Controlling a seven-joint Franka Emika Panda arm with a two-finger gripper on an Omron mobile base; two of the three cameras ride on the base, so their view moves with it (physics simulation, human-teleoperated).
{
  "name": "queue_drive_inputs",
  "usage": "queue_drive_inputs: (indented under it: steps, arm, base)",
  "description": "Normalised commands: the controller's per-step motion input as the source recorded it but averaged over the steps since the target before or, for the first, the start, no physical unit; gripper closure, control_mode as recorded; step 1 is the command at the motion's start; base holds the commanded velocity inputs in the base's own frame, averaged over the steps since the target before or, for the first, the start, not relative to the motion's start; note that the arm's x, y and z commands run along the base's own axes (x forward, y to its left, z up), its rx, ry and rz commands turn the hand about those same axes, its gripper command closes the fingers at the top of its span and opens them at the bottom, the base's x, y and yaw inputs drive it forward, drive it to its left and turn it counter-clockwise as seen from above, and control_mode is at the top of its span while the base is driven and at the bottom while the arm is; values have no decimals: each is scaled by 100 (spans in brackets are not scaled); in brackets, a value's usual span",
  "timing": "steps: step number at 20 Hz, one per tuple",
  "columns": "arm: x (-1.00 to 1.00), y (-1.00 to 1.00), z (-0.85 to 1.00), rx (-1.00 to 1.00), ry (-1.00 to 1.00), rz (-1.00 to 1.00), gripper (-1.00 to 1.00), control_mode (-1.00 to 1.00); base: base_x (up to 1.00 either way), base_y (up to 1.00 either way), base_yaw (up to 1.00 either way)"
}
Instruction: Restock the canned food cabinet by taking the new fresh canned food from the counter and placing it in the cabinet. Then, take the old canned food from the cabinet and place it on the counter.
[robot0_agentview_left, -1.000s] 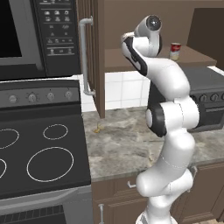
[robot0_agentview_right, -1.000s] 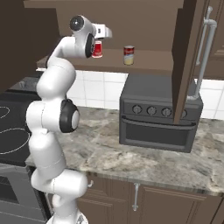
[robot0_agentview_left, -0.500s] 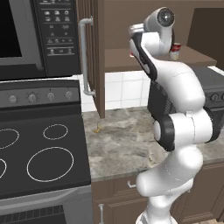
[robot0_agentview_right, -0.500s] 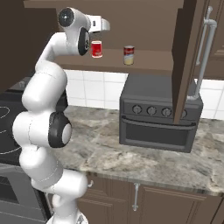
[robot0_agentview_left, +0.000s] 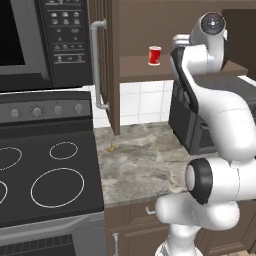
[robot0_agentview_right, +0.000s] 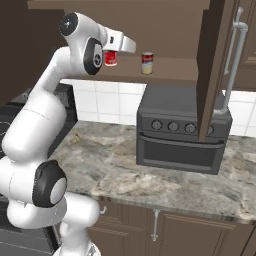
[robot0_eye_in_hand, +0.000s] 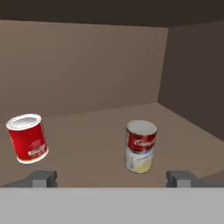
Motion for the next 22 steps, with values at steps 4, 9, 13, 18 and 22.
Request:
queue_drive_inputs:
  steps: [4, 9, 13, 18, 22]
  arm:
    - [-29, -100, -23, 28, 24, -27, -100, -100]
    - [-3, -76, -8, 24, 16, -3, -100, -100]
    - [4, -18, -16, 7, 1, -6, -100, -100]
    - [22, 0, -22, 1, 0, 0, -100, -100]
    - [28, 34, -27, 0, -2, 1, -100, -100]
  base:
    - [0, 0, 0]
    - [0, 0, 0]
    - [0, 0, 0]
    - [0, 0, 0]
    - [0, 0, 0]
